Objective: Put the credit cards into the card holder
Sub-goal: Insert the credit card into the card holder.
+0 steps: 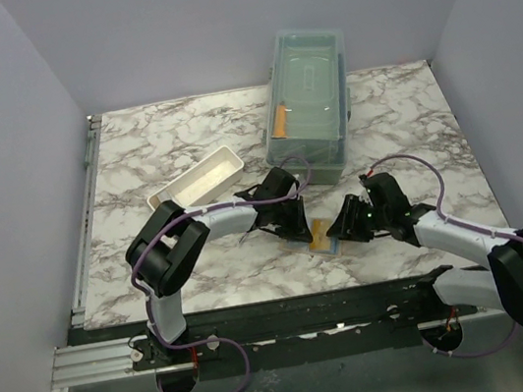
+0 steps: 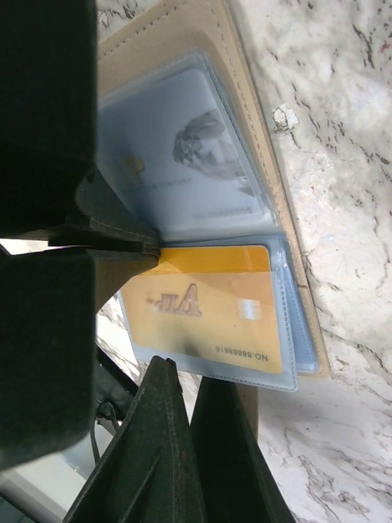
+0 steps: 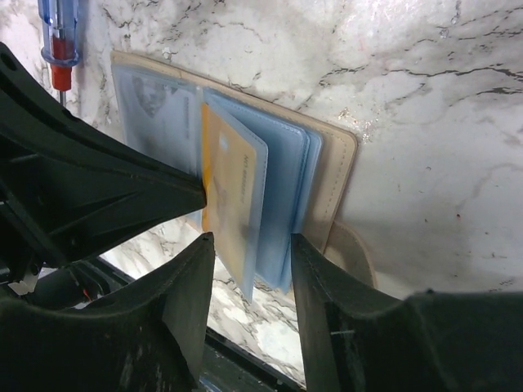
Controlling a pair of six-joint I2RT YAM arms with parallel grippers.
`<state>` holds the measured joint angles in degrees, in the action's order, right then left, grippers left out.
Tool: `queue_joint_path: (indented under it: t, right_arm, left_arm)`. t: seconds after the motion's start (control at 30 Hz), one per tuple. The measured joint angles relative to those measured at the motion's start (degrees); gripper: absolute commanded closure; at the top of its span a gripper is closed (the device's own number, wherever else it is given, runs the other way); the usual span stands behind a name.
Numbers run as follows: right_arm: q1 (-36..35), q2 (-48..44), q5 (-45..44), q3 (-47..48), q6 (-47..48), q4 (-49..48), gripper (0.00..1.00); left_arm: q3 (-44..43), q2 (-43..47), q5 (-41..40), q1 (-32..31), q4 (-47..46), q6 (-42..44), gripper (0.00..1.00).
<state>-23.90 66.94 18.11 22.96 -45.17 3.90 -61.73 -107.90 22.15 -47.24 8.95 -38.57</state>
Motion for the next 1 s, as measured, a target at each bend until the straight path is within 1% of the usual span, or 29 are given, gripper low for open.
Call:
queue_joint_path:
  t: [0.13, 0.37, 0.53, 0.63, 0.77, 1.0]
  right_arm:
    - [0.0, -0.74, 0.02, 0.02, 0.31, 0.81, 0.53]
    - [0.0, -0.24, 1.36, 0.33, 0.74, 0.83, 0.59]
    - [0.0, 1.51, 2.84, 0.46, 0.9, -0.46, 0.59]
    - [0.0, 3.13, 4.04, 0.46, 0.9, -2.34, 0.59]
    - [0.0, 4.72, 5.73, 0.46, 1.03, -4.92, 0.6]
    - [-0.13, 5.07, 7.67, 1.44, 1.33, -7.56, 0.6]
  left_arm:
    - [0.37, 0.0, 0.72, 0.28, -0.72, -0.09, 0.98]
    - [0.59, 0.0, 1.07, 0.42, -1.11, -0.22, 0.99]
    - [0.72, 0.0, 1.42, 0.55, -1.38, -0.22, 0.98]
    - [0.74, 0.0, 1.55, 0.61, -1.44, -0.22, 0.92]
    - [1.27, 0.61, 1.55, 0.63, -1.66, -0.15, 0.77]
    - [3.06, 6.01, 1.38, 1.53, 0.35, -0.11, 0.63]
